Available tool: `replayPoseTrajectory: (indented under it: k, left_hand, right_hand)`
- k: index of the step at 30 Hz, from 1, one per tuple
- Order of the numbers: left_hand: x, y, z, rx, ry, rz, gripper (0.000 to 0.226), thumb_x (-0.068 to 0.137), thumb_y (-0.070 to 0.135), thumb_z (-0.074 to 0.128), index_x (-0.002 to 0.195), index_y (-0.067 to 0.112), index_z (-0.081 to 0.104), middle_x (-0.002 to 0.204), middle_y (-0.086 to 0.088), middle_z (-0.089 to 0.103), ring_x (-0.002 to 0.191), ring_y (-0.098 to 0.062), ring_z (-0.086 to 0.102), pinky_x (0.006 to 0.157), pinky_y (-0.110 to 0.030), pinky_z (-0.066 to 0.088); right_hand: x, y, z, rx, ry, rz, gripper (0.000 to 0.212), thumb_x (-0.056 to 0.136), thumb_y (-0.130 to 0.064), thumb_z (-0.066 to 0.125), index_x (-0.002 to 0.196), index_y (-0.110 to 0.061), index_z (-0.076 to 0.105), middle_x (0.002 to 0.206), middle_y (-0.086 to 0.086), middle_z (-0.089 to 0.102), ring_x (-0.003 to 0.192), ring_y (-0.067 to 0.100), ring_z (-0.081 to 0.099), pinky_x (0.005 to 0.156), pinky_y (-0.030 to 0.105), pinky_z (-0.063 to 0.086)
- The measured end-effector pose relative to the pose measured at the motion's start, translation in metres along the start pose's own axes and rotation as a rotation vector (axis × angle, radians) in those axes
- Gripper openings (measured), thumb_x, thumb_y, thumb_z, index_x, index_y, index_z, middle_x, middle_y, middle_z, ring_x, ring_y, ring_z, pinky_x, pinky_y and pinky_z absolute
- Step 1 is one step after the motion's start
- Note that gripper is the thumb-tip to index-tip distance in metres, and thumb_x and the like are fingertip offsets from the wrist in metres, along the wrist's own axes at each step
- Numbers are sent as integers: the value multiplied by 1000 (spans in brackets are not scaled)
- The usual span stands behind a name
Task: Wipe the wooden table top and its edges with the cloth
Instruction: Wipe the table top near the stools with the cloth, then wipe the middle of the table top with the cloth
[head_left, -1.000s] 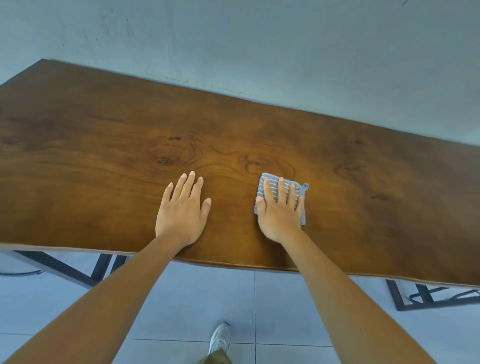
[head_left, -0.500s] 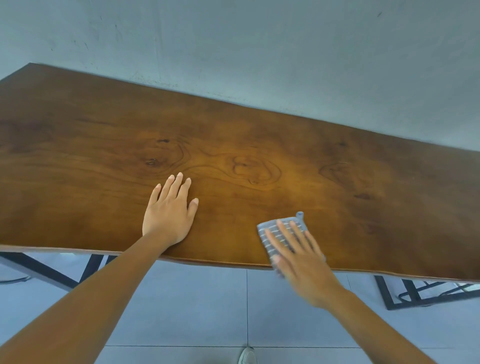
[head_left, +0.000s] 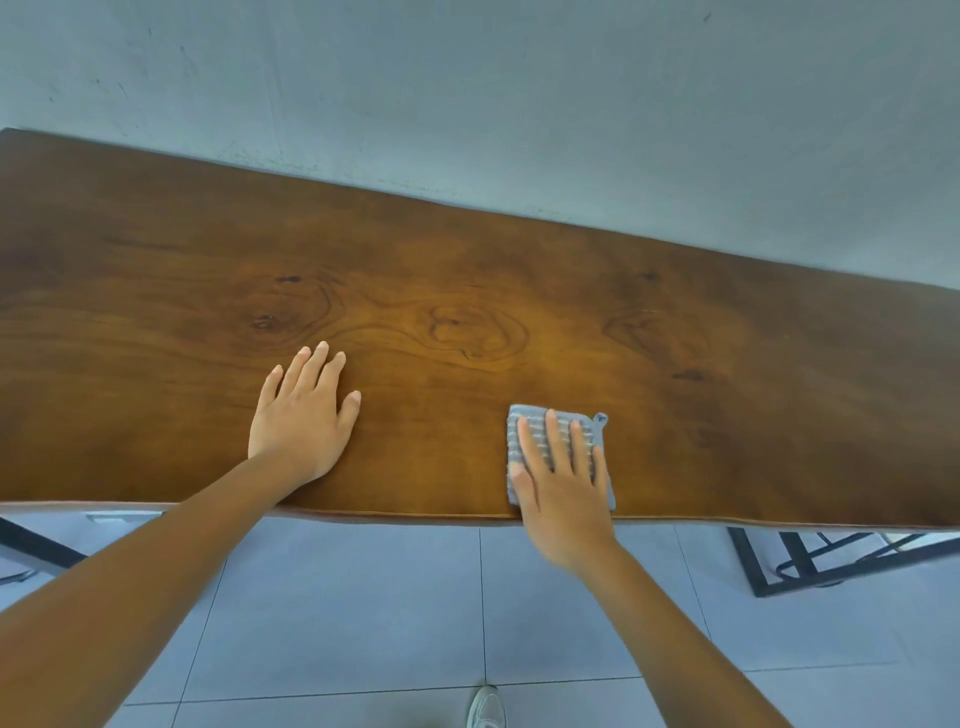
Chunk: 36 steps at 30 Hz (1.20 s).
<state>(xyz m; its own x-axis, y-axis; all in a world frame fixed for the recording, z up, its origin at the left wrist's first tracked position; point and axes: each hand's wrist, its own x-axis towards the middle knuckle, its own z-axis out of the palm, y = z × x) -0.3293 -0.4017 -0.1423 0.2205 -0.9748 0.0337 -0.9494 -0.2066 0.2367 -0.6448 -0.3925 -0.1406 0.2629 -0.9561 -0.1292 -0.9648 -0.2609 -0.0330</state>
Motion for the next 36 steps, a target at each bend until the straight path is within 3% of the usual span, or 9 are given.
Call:
replayPoseTrajectory:
  k: [2,4,11,15,18,24,31,34,36]
  left_hand:
    - [1,1,-2,-18,-3,-11,61,107,49,33,161,22,28,170,-2,19,158,-22,13,127,-44,11]
    - [3,4,-3,-25,-1,-32,60,106,48,35,160,22,31,169,-3,22,157,-23,15,127,-45,11]
    - [6,27,-2,-32,58,-145,54,104,42,45,151,16,46,163,-10,36,152,-31,28,125,-50,21]
    - [11,39,-2,-50,67,-165,54,104,45,44,151,18,46,164,-9,34,153,-30,28,125,-48,19]
    - [14,49,-3,-70,71,-136,55,104,46,44,152,18,45,164,-7,34,153,-27,26,125,-45,20]
    - [40,74,-1,-116,89,-135,56,105,45,45,153,16,43,165,-7,31,156,-24,19,126,-42,20]
    - [96,98,3,-124,71,-92,65,105,55,33,160,22,29,170,-1,17,158,-20,6,126,-39,12]
    - [114,105,11,-79,40,-36,68,104,61,28,163,27,20,171,1,11,158,-18,3,126,-38,8]
    - [117,102,19,-39,0,-18,69,103,63,22,163,29,14,172,2,7,158,-17,0,127,-37,5]
  right_hand:
    - [-19,5,9,-29,31,-113,63,106,-50,-2,163,-29,15,170,6,12,156,34,11,125,49,8]
    - [-31,19,12,-50,-20,-201,58,109,-50,5,163,-33,12,171,2,11,157,30,8,122,48,8]
    - [17,62,-21,-98,-147,-407,64,93,-65,-18,154,-46,-24,162,-15,-34,149,12,-34,122,38,-18]
    - [107,85,-37,-24,-200,-260,65,88,-68,-13,150,-51,-25,163,-15,-32,150,13,-32,122,39,-17]
    - [165,93,-46,18,-218,-77,59,103,-60,1,158,-45,-15,167,-10,-25,153,18,-25,124,44,-13]
    - [184,50,-44,118,-159,145,59,108,-49,3,160,-33,-17,167,4,-26,153,31,-25,123,53,-12]
    - [82,43,-24,41,-106,-375,62,101,-55,-13,160,-36,-14,166,-2,-27,152,26,-28,121,49,-14]
    - [63,60,-24,-9,-139,-591,57,107,-56,6,161,-40,-6,169,-7,-18,155,22,-22,121,48,-9]
    - [72,72,-33,1,-188,-670,56,109,-55,15,159,-46,-8,167,-13,-24,152,16,-29,121,45,-16]
